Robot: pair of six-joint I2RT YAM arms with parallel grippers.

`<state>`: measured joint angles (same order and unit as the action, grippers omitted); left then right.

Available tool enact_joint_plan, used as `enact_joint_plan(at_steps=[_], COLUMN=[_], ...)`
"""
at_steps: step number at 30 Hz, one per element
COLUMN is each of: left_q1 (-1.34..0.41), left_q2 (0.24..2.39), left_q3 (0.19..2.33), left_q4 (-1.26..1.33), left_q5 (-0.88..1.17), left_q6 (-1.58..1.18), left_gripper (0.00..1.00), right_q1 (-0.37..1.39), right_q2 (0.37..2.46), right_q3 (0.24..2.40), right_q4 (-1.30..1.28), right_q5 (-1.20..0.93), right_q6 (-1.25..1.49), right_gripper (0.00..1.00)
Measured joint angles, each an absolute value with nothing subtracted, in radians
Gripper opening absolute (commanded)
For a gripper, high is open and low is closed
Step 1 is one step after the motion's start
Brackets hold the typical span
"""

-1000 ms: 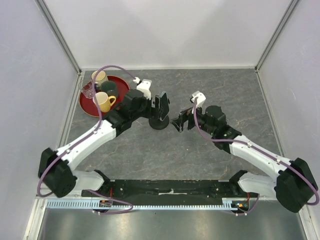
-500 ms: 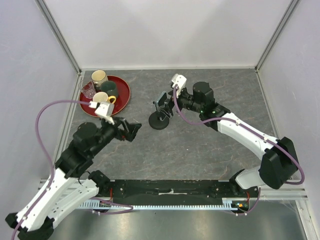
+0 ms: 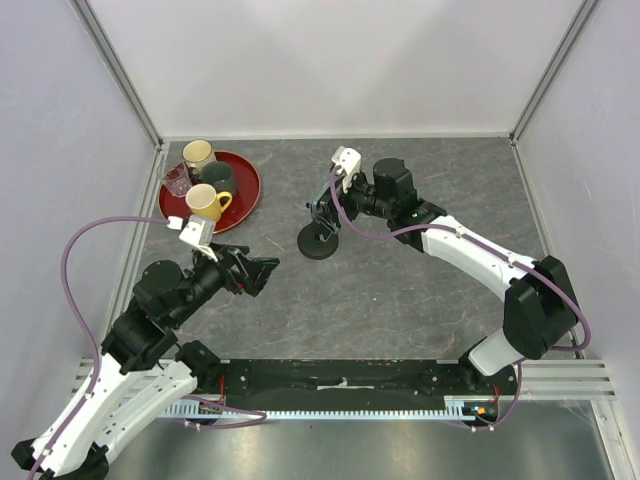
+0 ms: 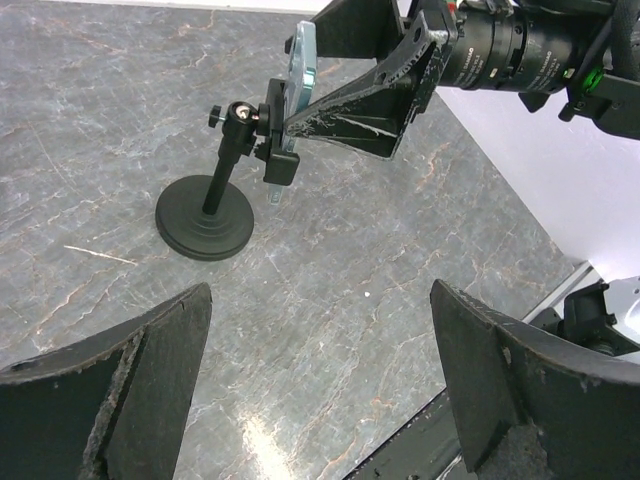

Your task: Place the phone on the phone stand

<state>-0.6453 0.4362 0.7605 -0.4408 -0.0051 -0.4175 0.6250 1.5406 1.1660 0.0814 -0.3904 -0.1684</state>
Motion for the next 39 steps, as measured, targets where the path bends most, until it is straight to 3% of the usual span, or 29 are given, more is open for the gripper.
enact_joint_plan(at_steps=[6, 14, 18, 20, 21, 24, 33, 39], left_q1=[-0.645, -0.645, -0.645, -0.645, -0.645, -0.645, -0.645, -0.645], left_q2=[0.471, 0.498, 0.499, 0.499, 0.499, 0.499, 0.500, 0.511], left_q3=[0.760, 0.760, 0.760, 0.760, 0.760, 0.759, 0.759, 0.759], left_q4=[-0.440, -0.439, -0.439, -0.439, -0.439, -0.439, -0.440, -0.441], left_q5=[0.006, 0.014, 0.014, 0.014, 0.014, 0.013, 0.009, 0.008], left_q6=[-0.418, -0.417, -0.417, -0.417, -0.417, -0.416, -0.406, -0.402], left_gripper=[0.95, 0.94, 0.94, 0.94, 0.94, 0.94, 0.94, 0.93], right_q1=[0.627, 0.648, 0.661, 0.665, 0.666, 0.673, 0.688, 0.694], right_q2=[1.546, 1.556, 1.567, 1.570, 1.570, 1.570, 1.570, 1.570], right_q3=[1.148, 1.133, 1.133, 1.133, 1.133, 1.133, 1.133, 1.140], right_q4=[0.150, 0.187, 0.212, 0.221, 0.223, 0.223, 0.231, 0.224], right_q5=[-0.377, -0.328, -0.298, -0.284, -0.279, -0.255, -0.096, 0.374], right_q6=[-0.119, -0.083, -0.078, -0.075, -0.074, -0.068, -0.010, 0.135], right_gripper=[0.97, 0.77, 0.53, 0.36, 0.22, 0.01, 0.00, 0.00])
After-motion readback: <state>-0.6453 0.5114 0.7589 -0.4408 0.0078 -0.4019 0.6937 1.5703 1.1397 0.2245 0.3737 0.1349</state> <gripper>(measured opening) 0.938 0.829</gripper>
